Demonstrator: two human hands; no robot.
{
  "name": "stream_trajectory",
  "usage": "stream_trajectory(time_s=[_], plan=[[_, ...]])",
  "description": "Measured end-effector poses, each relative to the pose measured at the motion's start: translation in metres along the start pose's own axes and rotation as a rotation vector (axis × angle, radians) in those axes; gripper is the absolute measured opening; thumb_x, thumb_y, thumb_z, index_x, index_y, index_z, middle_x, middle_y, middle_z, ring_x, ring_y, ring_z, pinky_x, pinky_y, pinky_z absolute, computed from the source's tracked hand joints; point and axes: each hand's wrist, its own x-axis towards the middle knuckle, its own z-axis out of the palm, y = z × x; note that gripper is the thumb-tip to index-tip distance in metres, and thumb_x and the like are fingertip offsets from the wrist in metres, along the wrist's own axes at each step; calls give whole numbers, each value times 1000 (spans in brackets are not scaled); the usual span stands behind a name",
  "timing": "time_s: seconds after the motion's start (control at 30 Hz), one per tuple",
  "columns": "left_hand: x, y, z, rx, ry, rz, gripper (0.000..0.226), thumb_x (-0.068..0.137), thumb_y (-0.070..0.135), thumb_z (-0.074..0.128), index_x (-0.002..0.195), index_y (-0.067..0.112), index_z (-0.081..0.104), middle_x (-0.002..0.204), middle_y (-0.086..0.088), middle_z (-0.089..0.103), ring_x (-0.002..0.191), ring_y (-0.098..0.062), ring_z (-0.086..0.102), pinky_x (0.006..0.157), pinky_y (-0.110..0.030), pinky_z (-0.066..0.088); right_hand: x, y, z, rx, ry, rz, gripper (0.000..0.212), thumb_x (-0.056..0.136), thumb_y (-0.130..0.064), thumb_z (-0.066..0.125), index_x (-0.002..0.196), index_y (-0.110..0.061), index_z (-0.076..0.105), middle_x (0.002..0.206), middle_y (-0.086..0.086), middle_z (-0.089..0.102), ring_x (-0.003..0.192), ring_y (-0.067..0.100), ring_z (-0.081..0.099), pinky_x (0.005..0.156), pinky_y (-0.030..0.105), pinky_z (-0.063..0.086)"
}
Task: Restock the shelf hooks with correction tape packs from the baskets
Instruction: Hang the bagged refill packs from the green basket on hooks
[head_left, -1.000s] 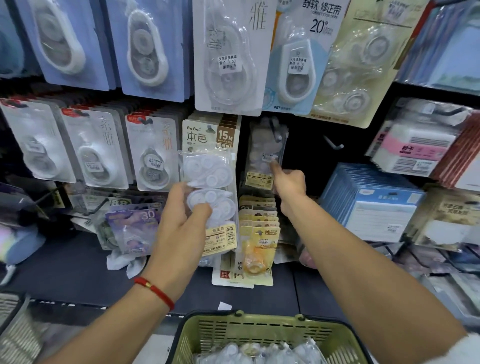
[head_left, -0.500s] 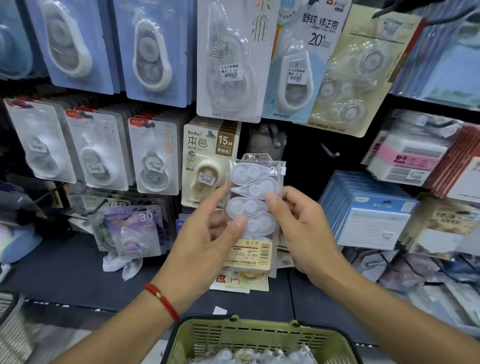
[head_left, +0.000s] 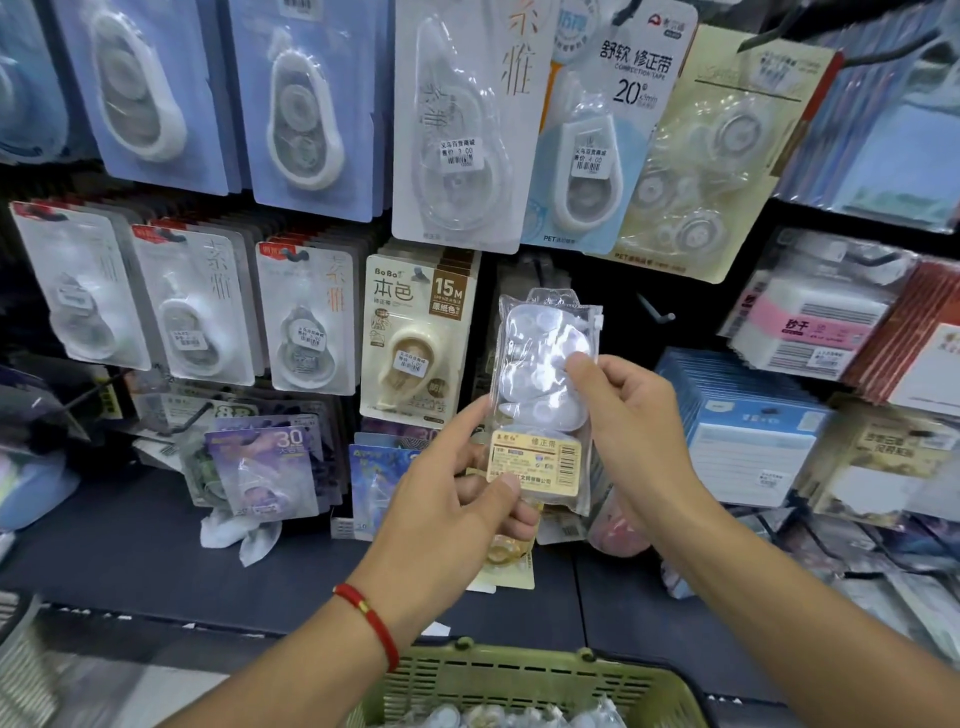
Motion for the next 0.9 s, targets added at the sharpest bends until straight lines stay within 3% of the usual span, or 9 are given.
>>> stream_trajectory(time_s=[0.13,0.23,0.37,0.47,0.57,0.67,0.8,0.83,0.9], plan=[[0,1,-2,6,-10,-27,70,101,-8,58,156,32,38,120,-13,67,73,-25,76,68,-26,62,0,6,-1,23,5,39,45,106,-30,62,87,11,62,56,-10,56,50,2,48,50,15,40],[2,0,-5,93,-28,-50,68,102,-2,60,156,34,38,116,-3,68,80,-16,76,73,-25,63,-8,14,1,42,-18,73,23,104,-25,64,98,-4,72,77,-3,76,67,10,70,59,23,55],[13,-1,-26,715,141,231,69,97,16,68,158,30,40,133,14,54,117,2,51,96,-3,38,-12,36,9,-24,18,110,8,100,-34,64,104,-32,71,95,2,79,92,27,77,81,49,63],[30,0,-44,957,282,455,72,85,1,73,151,17,49,152,-6,41,140,-22,39,116,-29,35,19,55,18,-121,39,74,8,104,-32,60,106,-31,68,88,-3,75,81,21,72,73,52,60],[39,-8,-49,1031,240,457,79,80,-2,73,152,13,44,160,-12,29,145,-30,32,121,-40,35,68,74,33,-144,74,164,22,107,-31,59,126,-21,63,100,8,76,92,32,75,83,59,62],[41,-19,-53,1103,174,416,90,79,0,74,159,18,36,165,-7,19,149,-27,25,123,-42,34,107,86,44,-168,149,195,32,105,-35,60,129,-14,64,106,13,76,100,35,73,92,56,59],[41,-22,-59,1083,181,456,88,78,-3,73,157,17,39,163,-10,24,150,-28,27,118,-37,36,127,94,46,-216,160,353,49,98,-58,61,90,-10,68,96,10,71,97,34,69,86,44,55],[39,-21,-59,1064,191,446,86,79,-4,73,156,16,41,162,-11,26,149,-29,29,116,-33,35,126,97,45,-220,140,394,50,98,-59,62,90,-10,67,99,12,72,99,35,69,88,45,56],[35,-18,-59,1005,224,413,78,80,-7,72,152,13,48,155,-14,32,144,-31,36,110,-27,35,116,103,36,-278,94,407,47,100,-53,64,117,-9,66,117,9,69,109,30,65,94,42,55]])
